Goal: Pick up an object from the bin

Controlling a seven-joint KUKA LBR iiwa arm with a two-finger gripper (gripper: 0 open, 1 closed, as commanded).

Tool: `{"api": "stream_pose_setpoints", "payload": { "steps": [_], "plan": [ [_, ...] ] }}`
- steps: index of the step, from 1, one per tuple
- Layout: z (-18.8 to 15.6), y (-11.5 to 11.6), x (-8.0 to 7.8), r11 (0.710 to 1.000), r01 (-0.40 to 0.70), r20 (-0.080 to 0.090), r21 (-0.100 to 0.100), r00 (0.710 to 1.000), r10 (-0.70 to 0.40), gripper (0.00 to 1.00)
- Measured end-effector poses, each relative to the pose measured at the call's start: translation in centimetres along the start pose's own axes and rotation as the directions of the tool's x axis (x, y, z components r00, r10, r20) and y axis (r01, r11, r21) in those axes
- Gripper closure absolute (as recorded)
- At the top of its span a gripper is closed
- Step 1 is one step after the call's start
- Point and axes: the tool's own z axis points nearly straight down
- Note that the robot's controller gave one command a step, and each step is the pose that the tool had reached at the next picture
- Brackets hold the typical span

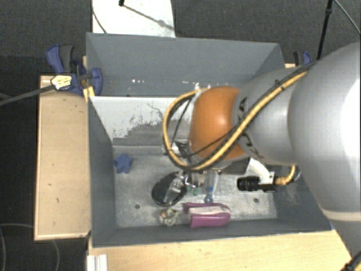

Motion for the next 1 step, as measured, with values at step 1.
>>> {"api": "stream_pose_setpoints", "payload": {
  "steps": [1],
  "plan": [
    [5.81,-2.00,-0.09,0.998,-0.059,0.018,-0.008,0.998,0.059,0.00]
  ]
}}
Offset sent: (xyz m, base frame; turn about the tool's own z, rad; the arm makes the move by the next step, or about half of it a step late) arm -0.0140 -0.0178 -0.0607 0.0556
